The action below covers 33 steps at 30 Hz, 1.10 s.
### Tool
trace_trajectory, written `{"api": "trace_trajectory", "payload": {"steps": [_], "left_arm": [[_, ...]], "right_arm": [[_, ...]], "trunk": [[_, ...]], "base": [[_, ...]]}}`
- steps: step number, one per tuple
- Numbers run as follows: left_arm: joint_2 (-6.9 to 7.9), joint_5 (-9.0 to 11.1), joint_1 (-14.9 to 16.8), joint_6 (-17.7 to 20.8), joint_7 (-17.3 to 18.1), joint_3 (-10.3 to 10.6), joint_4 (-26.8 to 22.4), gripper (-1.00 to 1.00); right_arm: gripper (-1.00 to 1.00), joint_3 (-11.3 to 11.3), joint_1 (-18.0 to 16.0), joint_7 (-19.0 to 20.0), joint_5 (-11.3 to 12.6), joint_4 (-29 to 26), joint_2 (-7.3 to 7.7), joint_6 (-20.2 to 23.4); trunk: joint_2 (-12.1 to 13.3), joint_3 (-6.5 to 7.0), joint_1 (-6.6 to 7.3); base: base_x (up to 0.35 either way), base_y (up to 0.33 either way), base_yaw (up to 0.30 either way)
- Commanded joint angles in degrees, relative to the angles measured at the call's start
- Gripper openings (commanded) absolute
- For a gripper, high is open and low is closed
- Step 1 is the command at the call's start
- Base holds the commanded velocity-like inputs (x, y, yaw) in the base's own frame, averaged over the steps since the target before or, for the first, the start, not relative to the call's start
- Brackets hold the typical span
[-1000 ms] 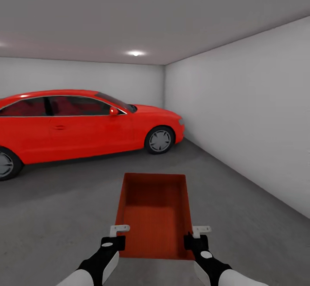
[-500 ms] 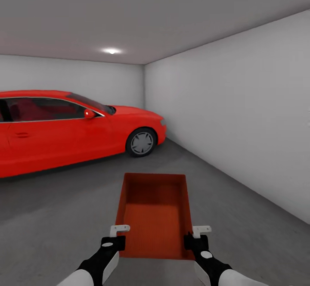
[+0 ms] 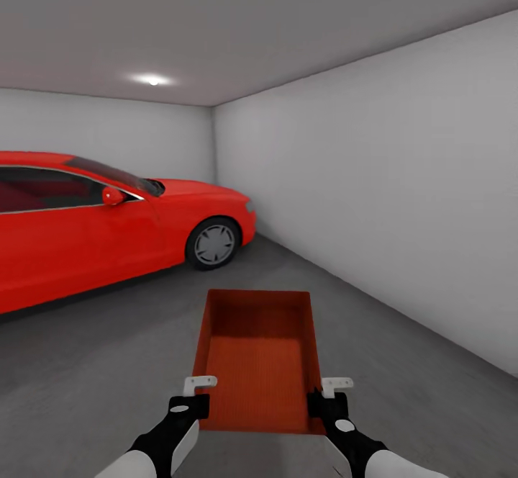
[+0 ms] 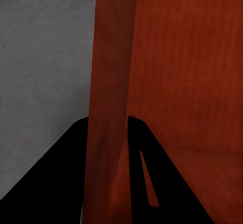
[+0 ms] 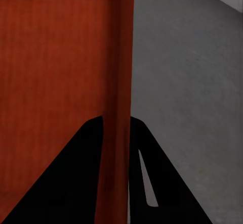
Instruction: Move the two storage containers from the living room to the garage. In the garage, place one container on the floor and stack the other container on top of it (either order is fine).
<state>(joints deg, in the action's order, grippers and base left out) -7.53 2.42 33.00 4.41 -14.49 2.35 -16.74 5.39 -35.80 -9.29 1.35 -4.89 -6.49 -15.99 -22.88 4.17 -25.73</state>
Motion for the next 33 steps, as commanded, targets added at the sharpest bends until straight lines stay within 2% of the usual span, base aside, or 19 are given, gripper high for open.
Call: {"api": "trace_trajectory", "payload": {"steps": [1, 21, 33], "left_arm": [[-0.02, -0.3, 0.0, 0.4, -0.6, -0.9, -0.1, -1.0], [-0.02, -0.3, 0.0, 0.4, -0.6, -0.9, -0.1, -1.0], [-0.02, -0.3, 0.0, 0.4, -0.6, -0.9, -0.1, -1.0]], "right_arm": [[-1.0, -2.0, -0.1, -0.5, -0.4, -0.1, -0.1, -0.1], [-1.0, -1.9, -0.1, -0.4, -0.4, -0.1, -0.11, -0.1], [-1.0, -2.0, -0.1, -0.4, -0.4, -0.1, -0.1, -0.1]], "trunk": [[0.0, -0.02, -0.05], [0.0, -0.01, -0.05], [0.0, 0.24, -0.05]], "base": [[0.316, 0.186, -0.034], [0.316, 0.186, -0.008], [0.316, 0.186, -0.245]]}}
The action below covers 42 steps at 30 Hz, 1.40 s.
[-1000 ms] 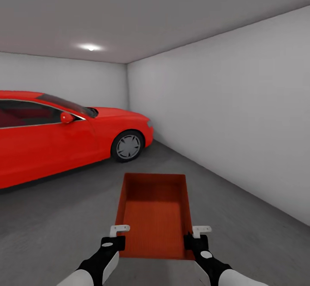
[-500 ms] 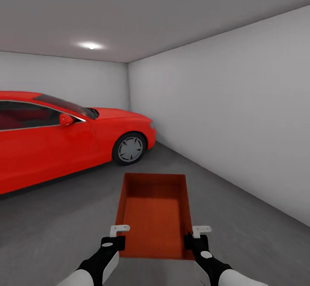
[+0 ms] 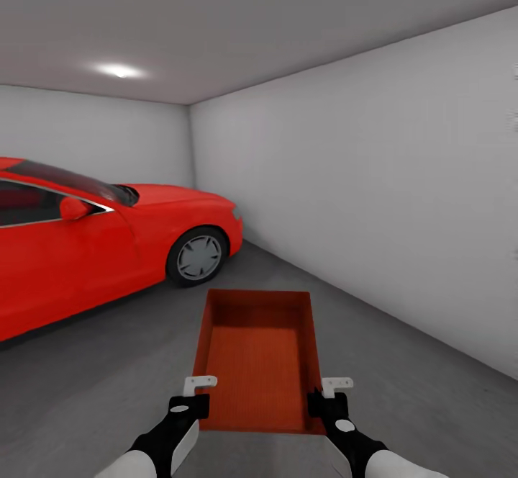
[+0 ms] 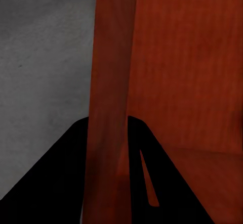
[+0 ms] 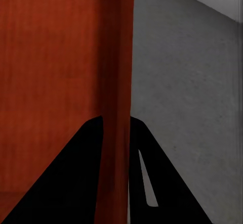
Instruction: Move the two storage containers from the living room to the garage. In the garage, place one container on the floor and stack the other container on top of it (either order is fine).
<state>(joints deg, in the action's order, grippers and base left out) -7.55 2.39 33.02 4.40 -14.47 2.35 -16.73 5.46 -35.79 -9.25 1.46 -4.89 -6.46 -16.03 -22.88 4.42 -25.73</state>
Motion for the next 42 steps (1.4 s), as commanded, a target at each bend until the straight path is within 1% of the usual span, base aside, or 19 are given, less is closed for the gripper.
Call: {"api": "trace_trajectory", "payload": {"steps": [1, 42], "left_arm": [[-0.01, -0.3, -0.1, 0.4, -0.6, -0.9, -0.1, -1.0], [0.0, -0.3, -0.1, 0.4, -0.5, -0.8, -0.1, -1.0]], "right_arm": [[-1.0, -2.0, -0.1, -0.4, -0.5, -0.1, -0.13, -0.1], [-1.0, -2.0, -0.1, -0.5, -0.5, -0.1, -0.13, -0.1]], "trunk": [[0.0, 0.01, -0.05], [0.0, 0.99, -0.05]], "base": [[0.316, 0.186, -0.28], [0.316, 0.186, -0.281]]}}
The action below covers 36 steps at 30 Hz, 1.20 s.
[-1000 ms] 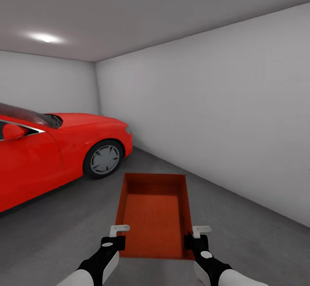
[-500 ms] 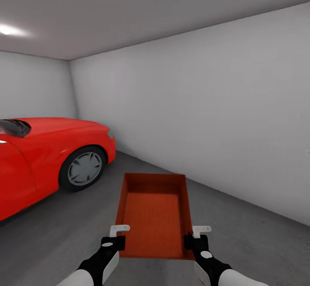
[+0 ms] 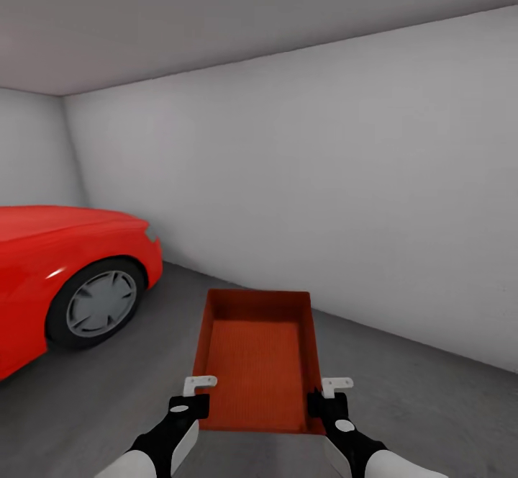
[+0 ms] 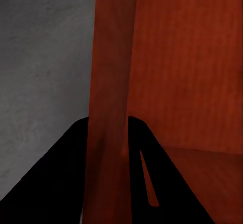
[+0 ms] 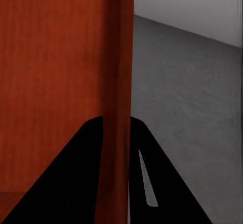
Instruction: Move the two storage containers from the living room to the garage. In the garage, place one container on the floor and stack the other container on top of it (either order is fine).
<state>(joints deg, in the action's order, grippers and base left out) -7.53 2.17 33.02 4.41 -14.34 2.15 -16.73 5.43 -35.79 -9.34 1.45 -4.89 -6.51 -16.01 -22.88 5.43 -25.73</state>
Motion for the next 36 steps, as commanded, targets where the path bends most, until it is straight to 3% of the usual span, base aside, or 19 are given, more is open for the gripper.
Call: {"api": "trace_trajectory", "payload": {"steps": [1, 36], "left_arm": [[-0.02, -0.1, -0.1, 0.4, -0.6, -0.6, -0.1, -1.0], [-0.02, -0.1, -0.1, 0.4, -0.7, -0.7, -0.1, -1.0]], "right_arm": [[-1.0, -2.0, -0.1, -0.4, -0.5, -0.1, -0.08, -0.1], [-1.0, -2.0, -0.1, -0.4, -0.5, -0.1, -0.08, -0.1]], "trunk": [[0.0, 0.01, -0.05], [0.0, 0.84, -0.05]], "base": [[0.316, 0.186, -0.281], [0.316, 0.186, -0.281]]}}
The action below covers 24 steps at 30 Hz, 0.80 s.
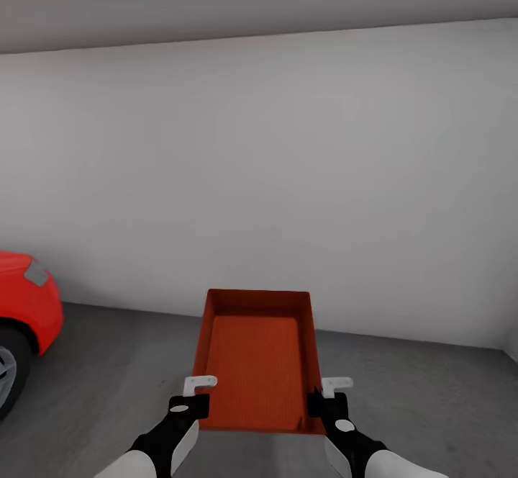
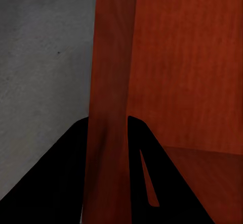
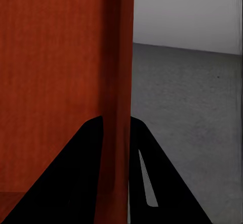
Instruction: Move the two storage containers from the living room to the garage. In the garage, place one container on the floor and stack the other container on top of it (either order is fine).
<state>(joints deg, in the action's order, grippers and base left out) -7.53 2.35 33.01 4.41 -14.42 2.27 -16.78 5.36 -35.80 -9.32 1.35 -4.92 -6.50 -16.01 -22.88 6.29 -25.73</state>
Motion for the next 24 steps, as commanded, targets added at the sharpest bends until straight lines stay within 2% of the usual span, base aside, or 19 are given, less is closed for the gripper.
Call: {"api": "trace_trajectory", "payload": {"steps": [1, 14, 24], "left_arm": [[0.0, -0.2, 0.0, 0.4, -0.6, -0.8, -0.1, -1.0], [0.0, -0.3, 0.0, 0.4, -0.7, -0.8, -0.1, -1.0], [0.03, -0.3, 0.0, 0.3, -0.8, -0.9, -0.2, -1.0]], "right_arm": [[-1.0, -1.9, -0.1, -0.4, -0.4, -0.1, -0.09, -0.1], [-1.0, -1.9, -0.1, -0.4, -0.4, -0.1, -0.09, -0.1], [-1.0, -1.9, 0.0, -0.5, -0.4, -0.1, -0.09, -0.1]], "trunk": [[0.0, 0.01, -0.05], [0.0, 0.3, -0.05], [0.0, 0.33, -0.05]], "base": [[0.316, 0.186, -0.281], [0.316, 0.186, -0.272], [0.315, 0.177, -0.033]]}}
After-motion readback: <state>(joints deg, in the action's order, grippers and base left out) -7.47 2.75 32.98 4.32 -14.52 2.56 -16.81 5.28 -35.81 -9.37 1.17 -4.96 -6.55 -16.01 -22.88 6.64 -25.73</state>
